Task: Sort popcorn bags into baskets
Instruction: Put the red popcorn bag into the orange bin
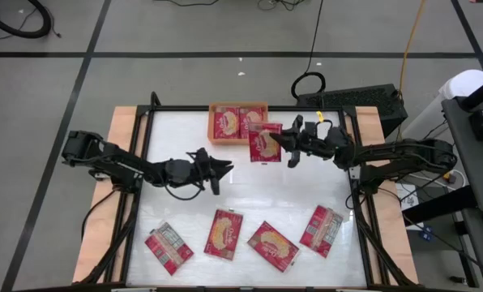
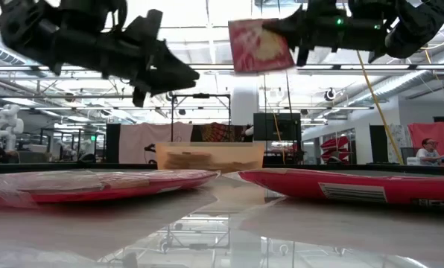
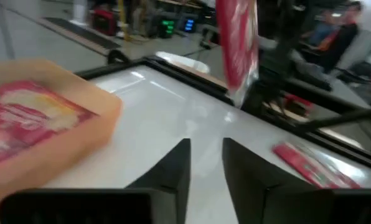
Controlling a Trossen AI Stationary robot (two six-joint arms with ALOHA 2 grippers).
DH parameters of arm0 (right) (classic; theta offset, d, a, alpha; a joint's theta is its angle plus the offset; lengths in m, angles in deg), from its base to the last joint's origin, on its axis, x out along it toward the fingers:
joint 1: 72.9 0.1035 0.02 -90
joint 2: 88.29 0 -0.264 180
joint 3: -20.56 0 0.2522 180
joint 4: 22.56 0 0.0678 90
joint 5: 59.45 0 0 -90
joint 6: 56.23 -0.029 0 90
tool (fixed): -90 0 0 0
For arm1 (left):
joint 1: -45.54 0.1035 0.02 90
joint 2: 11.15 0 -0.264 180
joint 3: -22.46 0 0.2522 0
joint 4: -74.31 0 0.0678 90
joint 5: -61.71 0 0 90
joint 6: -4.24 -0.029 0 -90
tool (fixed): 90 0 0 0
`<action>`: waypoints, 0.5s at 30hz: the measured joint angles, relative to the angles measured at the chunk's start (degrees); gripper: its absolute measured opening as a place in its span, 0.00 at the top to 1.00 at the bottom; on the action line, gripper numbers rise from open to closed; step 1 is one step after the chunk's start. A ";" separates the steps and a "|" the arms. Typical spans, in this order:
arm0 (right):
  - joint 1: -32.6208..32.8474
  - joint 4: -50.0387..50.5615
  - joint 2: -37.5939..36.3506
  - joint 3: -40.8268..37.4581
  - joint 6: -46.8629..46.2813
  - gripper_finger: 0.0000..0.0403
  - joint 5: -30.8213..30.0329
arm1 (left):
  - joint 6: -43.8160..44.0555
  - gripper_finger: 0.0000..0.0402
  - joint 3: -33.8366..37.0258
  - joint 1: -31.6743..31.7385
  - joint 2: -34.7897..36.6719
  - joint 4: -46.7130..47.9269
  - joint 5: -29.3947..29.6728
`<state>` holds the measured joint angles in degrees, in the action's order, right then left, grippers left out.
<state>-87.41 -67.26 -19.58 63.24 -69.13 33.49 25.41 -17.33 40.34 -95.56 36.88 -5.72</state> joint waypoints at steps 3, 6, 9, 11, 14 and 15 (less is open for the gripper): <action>0.41 -3.07 -0.02 -0.02 0.08 0.96 -1.34 | -0.28 0.65 1.10 0.03 -0.06 -3.09 -1.53; -0.74 -3.65 0.02 0.66 0.64 0.95 -5.27 | -0.81 0.54 1.08 -0.22 -0.05 -3.15 -1.57; -2.72 -1.55 1.46 5.52 2.70 0.96 -5.85 | -1.11 0.45 1.08 -0.71 -0.06 -2.93 -1.59; -4.28 2.97 2.94 9.99 3.86 0.96 -4.10 | -0.92 0.42 1.08 -1.28 -0.06 -2.57 -1.59; -7.32 13.16 6.36 18.07 5.87 0.96 -1.01 | -0.75 0.39 1.08 -2.18 -0.06 -2.65 -1.56; -8.53 16.34 7.64 20.56 6.04 0.96 -0.68 | -0.35 0.39 1.08 -2.43 -0.06 -2.66 -1.54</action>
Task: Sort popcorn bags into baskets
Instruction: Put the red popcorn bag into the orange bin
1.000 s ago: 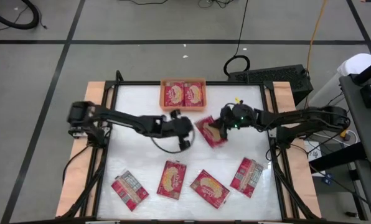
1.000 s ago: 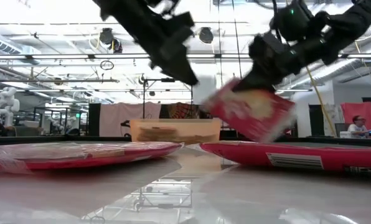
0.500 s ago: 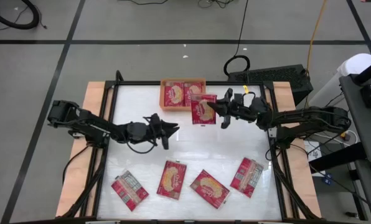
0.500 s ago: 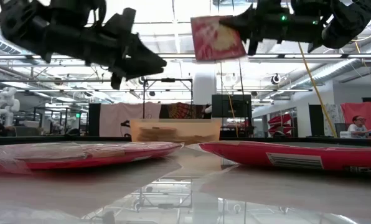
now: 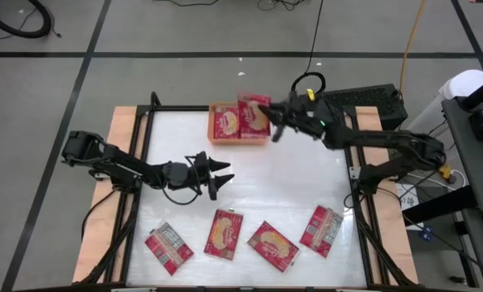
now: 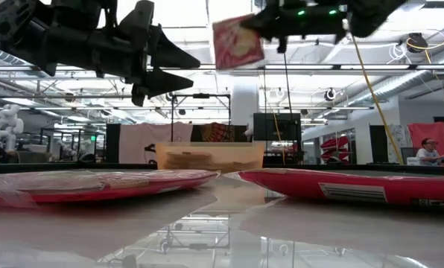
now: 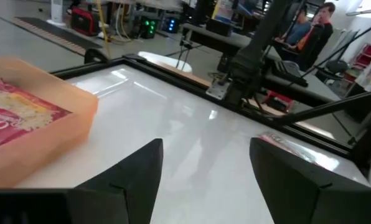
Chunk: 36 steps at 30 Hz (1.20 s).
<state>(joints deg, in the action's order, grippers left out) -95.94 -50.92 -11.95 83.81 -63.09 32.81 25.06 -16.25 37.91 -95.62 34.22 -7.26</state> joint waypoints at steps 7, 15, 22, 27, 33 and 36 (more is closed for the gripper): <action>-8.11 5.29 12.26 9.53 -6.19 0.96 8.37 | -0.18 0.46 0.00 -2.63 0.00 0.03 0.02; -13.76 1.33 24.56 9.93 -12.99 0.94 8.28 | -1.74 0.56 0.00 -4.84 0.00 0.14 0.05; -14.92 0.90 31.07 9.91 -16.33 0.94 8.33 | -3.12 0.61 0.00 -5.25 0.00 0.23 0.05; -14.90 1.73 32.15 9.91 -16.49 0.94 5.88 | -2.77 0.60 0.00 -5.25 0.00 1.29 0.05; -14.87 2.27 32.91 9.72 -16.57 0.94 3.71 | -2.02 0.56 0.00 -5.25 0.00 2.86 0.07; -14.72 2.35 32.91 9.06 -16.68 0.94 3.54 | -1.19 0.55 0.00 -5.25 0.00 3.28 0.08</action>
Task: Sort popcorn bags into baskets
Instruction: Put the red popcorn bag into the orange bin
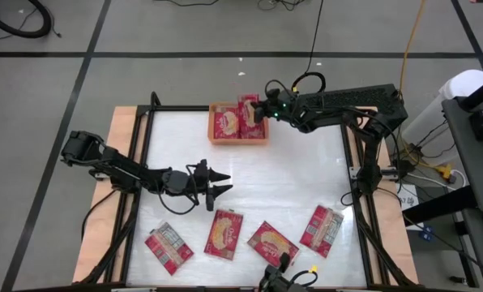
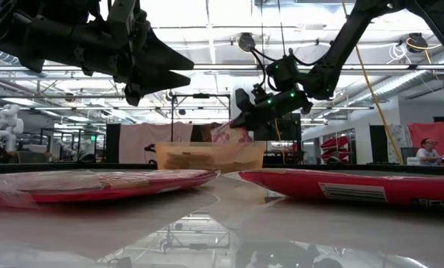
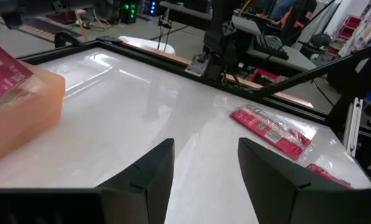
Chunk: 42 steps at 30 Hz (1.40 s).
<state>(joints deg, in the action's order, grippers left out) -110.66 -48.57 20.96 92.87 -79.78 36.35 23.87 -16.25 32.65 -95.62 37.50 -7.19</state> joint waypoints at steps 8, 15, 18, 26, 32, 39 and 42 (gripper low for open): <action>0.00 1.62 0.00 -0.77 -1.25 0.91 0.05 | 0.18 0.58 0.00 -0.41 0.00 0.27 -0.02; 0.80 3.39 -0.14 -0.85 -0.72 0.72 0.00 | 0.40 0.61 0.00 -1.30 0.00 0.27 0.00; 1.21 5.28 -1.06 -0.85 0.84 0.64 -0.94 | 0.50 0.59 0.00 -1.44 0.00 0.22 0.00; 2.64 16.80 -8.44 -0.85 9.34 0.49 -11.73 | 1.27 0.55 0.00 -1.44 0.00 0.16 0.86; 4.02 25.60 -16.32 -0.85 11.23 0.45 -11.84 | 1.56 0.57 0.00 -1.55 0.00 0.23 1.51; 13.35 31.70 -26.87 -5.79 16.49 0.46 -3.55 | 5.52 0.60 -0.02 -3.05 0.03 8.32 1.51; 18.33 30.44 -31.92 -11.49 18.24 0.46 -0.17 | 9.19 0.58 -0.02 -3.79 0.03 13.48 0.61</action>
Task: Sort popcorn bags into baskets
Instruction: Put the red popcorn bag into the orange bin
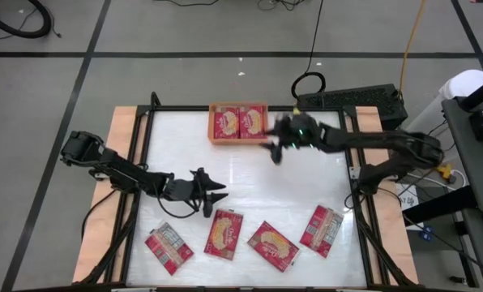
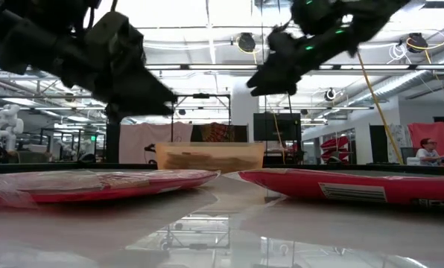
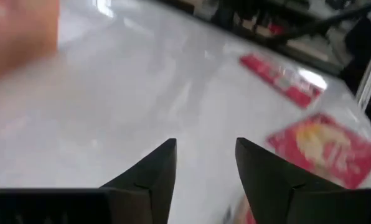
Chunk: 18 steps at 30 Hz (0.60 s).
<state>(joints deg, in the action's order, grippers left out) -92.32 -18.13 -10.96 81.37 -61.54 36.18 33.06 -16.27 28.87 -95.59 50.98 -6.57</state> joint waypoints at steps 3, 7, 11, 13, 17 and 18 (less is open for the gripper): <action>5.23 -3.48 -4.49 -6.83 -0.20 0.46 0.48 | 4.03 0.51 0.00 -1.43 0.01 3.50 -0.82; 12.24 -14.05 -8.18 -17.24 -4.16 0.46 0.47 | 7.87 0.37 0.00 -4.04 0.01 6.92 -0.73; 18.68 -27.81 -8.82 -26.51 -8.34 0.46 -0.44 | 13.37 0.25 0.00 -6.13 0.00 9.87 -0.70; 21.72 -32.83 -8.78 -29.79 -9.82 0.46 -3.31 | 15.54 0.21 0.00 -6.93 0.00 10.79 -0.68; 27.17 -35.47 -8.75 -33.24 -10.49 0.46 -11.00 | 19.62 0.18 -0.02 -8.32 0.00 12.89 -0.68; 28.18 -35.51 -8.73 -33.48 -10.51 0.46 -12.12 | 20.94 0.19 -0.02 -8.88 0.00 13.26 -0.80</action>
<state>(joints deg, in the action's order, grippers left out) -64.14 -53.64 -19.69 47.90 -72.05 24.06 54.00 -16.29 19.98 -95.60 64.24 -7.37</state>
